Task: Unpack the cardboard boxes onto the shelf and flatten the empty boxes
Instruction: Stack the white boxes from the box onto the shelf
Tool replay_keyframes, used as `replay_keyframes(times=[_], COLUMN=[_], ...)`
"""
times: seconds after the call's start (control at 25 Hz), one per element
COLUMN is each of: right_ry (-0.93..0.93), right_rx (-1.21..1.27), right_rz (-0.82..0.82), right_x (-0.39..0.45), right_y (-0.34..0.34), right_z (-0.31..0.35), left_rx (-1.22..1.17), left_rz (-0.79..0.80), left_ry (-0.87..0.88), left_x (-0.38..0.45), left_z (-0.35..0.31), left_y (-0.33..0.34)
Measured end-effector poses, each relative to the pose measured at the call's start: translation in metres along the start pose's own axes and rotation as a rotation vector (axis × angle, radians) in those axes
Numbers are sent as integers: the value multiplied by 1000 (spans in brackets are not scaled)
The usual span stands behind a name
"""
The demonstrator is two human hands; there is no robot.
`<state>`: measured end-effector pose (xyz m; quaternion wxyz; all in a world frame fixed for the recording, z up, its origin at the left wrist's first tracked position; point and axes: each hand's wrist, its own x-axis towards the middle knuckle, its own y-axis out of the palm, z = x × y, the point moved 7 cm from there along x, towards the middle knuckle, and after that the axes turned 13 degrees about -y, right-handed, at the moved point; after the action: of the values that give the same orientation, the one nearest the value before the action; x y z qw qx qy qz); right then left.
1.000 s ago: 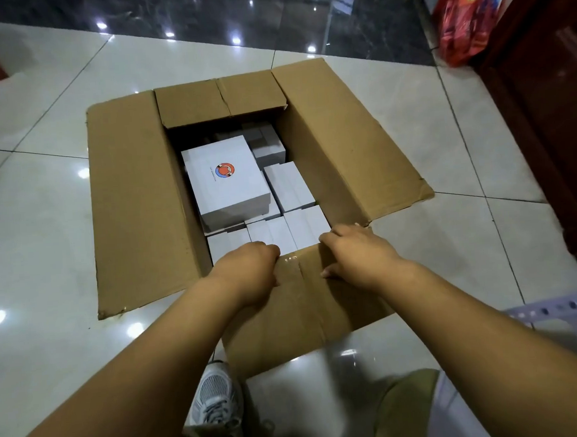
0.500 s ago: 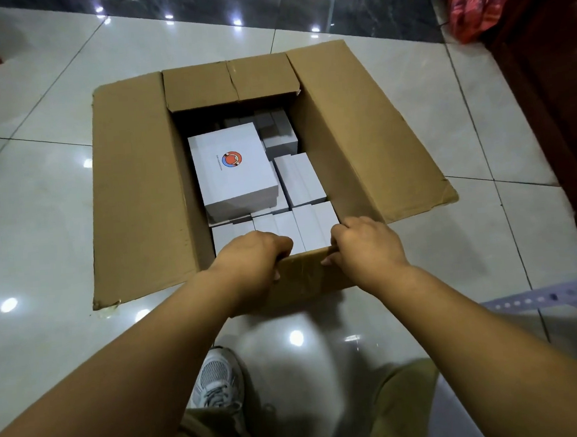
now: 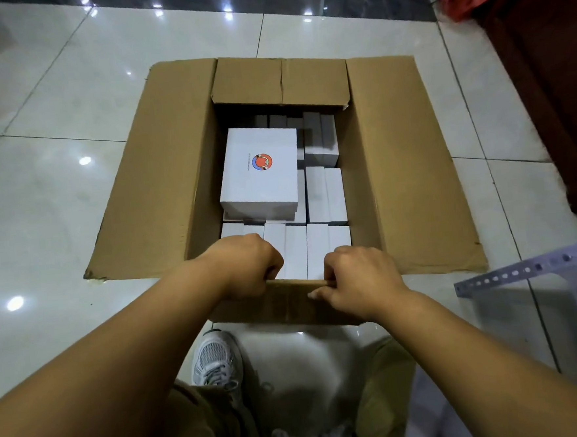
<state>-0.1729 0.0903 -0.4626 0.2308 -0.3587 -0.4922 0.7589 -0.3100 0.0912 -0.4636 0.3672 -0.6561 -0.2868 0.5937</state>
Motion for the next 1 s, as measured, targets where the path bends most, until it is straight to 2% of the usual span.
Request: replay_keyframes(times=[0.16, 0.4, 0.52, 0.72, 0.88, 1.0], right_ry=[-22, -26, 4, 43, 94, 157], right_rx=[56, 238, 357, 309, 272, 228], right_rz=[34, 148, 100, -34, -113, -159], right_x=[0, 6, 18, 43, 65, 82], right_y=[1, 4, -7, -44, -71, -89], right_z=[2, -4, -7, -16, -27, -34], left_rx=[-41, -254, -370, -581, -903, -1183], left_rz=[91, 256, 125, -215, -481, -547], left_ry=[-9, -42, -35, -156, -309, -387], left_x=[2, 13, 24, 46, 57, 66], left_z=[-3, 7, 16, 52, 85, 113], left_y=[0, -5, -22, -54, -75, -78])
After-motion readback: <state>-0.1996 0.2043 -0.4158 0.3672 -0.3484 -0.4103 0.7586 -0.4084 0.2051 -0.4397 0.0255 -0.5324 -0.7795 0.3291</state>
